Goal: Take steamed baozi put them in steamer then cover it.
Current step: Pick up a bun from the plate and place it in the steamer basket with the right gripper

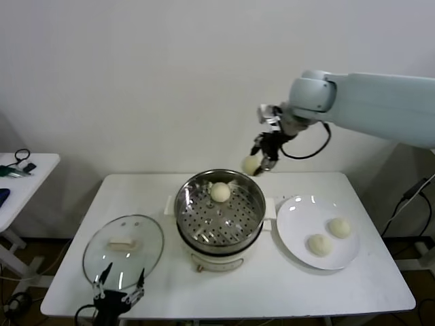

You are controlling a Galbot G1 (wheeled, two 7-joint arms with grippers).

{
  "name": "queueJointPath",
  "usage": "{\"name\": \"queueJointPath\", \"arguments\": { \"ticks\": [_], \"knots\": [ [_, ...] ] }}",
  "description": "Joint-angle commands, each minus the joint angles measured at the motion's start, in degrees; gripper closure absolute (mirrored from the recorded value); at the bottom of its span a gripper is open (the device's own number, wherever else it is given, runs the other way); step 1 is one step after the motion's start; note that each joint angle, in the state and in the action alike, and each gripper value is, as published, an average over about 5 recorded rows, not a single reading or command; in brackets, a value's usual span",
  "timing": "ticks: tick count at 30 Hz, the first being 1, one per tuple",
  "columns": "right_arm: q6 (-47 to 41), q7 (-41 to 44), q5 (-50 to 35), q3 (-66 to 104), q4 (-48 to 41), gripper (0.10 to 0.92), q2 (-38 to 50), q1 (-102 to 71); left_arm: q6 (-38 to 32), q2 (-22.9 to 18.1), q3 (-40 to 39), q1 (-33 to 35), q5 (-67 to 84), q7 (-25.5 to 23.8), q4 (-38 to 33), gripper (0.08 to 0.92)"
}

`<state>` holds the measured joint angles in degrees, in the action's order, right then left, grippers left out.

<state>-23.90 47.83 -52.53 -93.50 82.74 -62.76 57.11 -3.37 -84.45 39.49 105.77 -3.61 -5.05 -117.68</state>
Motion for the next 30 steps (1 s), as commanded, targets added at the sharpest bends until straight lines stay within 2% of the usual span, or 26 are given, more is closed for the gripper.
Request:
{"name": "queueJointPath", "arguments": {
  "ticks": [1,18,30],
  "knots": [
    [-5.99,-7.29,-7.46,2.68,3.1,0.414,-11.08,-3.05,0.0,-0.01,-0.05,0.01,-0.01,0.01,-0.24,0.177],
    [-7.36,-9.81,3.48,3.03,-12.07,0.414,-19.69,-22.37,-0.57,-0.5,0.6,0.2,-0.77,0.41,0.23,0.177],
    [-8.07,-11.3,5.59,3.3,-13.7,0.394,-20.45,-24.75,-0.85,-0.87,0.66,-0.05,-1.57,0.64,0.71,0.177]
  ]
}}
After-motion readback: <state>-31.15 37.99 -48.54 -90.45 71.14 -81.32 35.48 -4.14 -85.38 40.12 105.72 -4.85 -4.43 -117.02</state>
